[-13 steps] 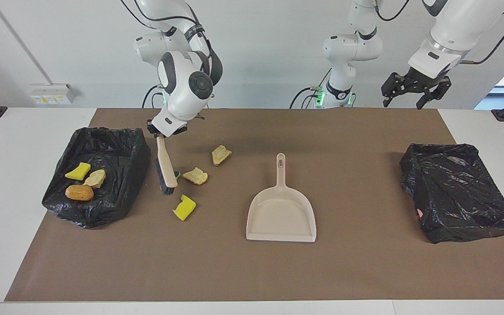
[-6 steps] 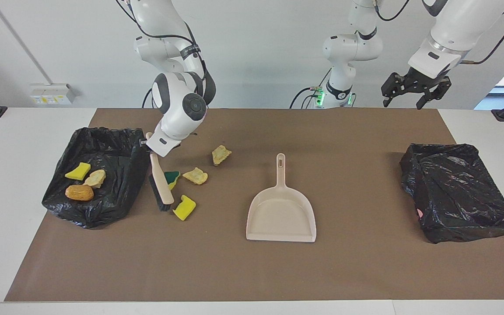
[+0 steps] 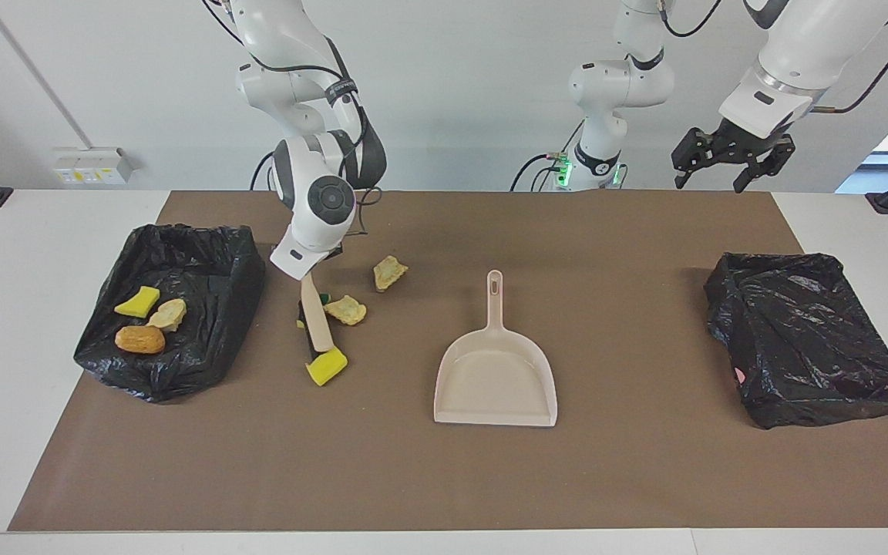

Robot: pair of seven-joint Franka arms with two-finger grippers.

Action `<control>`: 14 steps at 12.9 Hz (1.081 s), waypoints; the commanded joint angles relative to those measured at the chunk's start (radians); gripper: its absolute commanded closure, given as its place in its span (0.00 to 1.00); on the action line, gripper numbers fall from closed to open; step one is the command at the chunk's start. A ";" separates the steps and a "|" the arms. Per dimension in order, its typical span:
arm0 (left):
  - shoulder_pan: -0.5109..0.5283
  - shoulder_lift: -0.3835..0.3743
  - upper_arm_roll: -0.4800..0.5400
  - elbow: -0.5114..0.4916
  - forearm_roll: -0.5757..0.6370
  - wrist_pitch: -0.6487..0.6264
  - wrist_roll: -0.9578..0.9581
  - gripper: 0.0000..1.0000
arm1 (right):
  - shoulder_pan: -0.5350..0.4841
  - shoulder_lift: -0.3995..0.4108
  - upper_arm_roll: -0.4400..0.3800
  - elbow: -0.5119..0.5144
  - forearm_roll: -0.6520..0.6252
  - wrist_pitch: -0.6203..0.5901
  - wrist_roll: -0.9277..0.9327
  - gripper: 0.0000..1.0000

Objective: Sweep and dump trash in bin

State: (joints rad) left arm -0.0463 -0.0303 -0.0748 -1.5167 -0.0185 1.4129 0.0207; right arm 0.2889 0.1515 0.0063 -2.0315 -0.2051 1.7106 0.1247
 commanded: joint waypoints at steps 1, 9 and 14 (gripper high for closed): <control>-0.006 -0.005 0.001 0.003 0.012 -0.009 -0.001 0.00 | 0.001 0.005 0.006 0.052 0.159 -0.061 -0.030 1.00; -0.090 -0.026 -0.019 -0.100 -0.017 0.139 -0.067 0.00 | -0.005 0.023 0.011 0.263 0.052 -0.169 -0.097 1.00; -0.305 0.053 -0.019 -0.244 -0.015 0.425 -0.293 0.00 | -0.010 0.123 0.011 0.278 -0.080 0.018 -0.186 1.00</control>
State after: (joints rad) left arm -0.2867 0.0066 -0.1105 -1.7089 -0.0293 1.7664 -0.2141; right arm 0.2924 0.2174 0.0085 -1.7869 -0.2508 1.6625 -0.0283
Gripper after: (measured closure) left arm 0.000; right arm 0.731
